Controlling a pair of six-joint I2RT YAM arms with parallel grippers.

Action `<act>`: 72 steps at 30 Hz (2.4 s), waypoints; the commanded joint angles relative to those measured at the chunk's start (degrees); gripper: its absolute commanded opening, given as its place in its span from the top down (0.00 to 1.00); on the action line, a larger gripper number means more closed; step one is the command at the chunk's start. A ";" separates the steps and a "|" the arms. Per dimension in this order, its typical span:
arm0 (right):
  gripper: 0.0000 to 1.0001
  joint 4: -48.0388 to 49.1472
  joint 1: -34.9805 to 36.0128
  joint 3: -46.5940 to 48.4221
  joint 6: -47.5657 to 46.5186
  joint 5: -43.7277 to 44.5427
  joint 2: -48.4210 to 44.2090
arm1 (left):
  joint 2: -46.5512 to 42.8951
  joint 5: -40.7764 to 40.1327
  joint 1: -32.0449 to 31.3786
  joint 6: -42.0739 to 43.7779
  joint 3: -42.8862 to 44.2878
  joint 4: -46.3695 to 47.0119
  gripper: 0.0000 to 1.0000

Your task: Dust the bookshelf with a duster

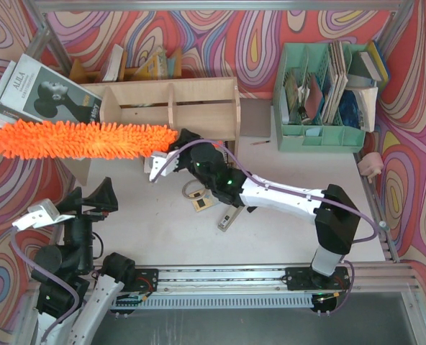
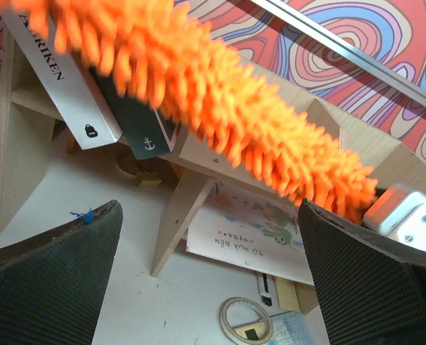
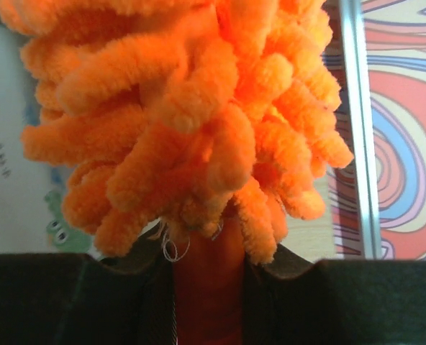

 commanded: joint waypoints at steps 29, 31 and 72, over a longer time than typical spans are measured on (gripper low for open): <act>1.00 3.65 2.30 -3.19 1.12 1.84 -4.15 | -0.62 -0.91 0.50 -0.62 0.09 0.64 0.01; 1.00 3.56 2.42 -5.33 1.92 2.58 -4.65 | -0.34 -0.86 0.52 -0.66 0.10 0.61 0.01; 1.00 2.97 3.53 -12.85 9.26 5.97 -7.28 | 0.63 -0.49 1.17 -1.18 0.05 0.75 0.01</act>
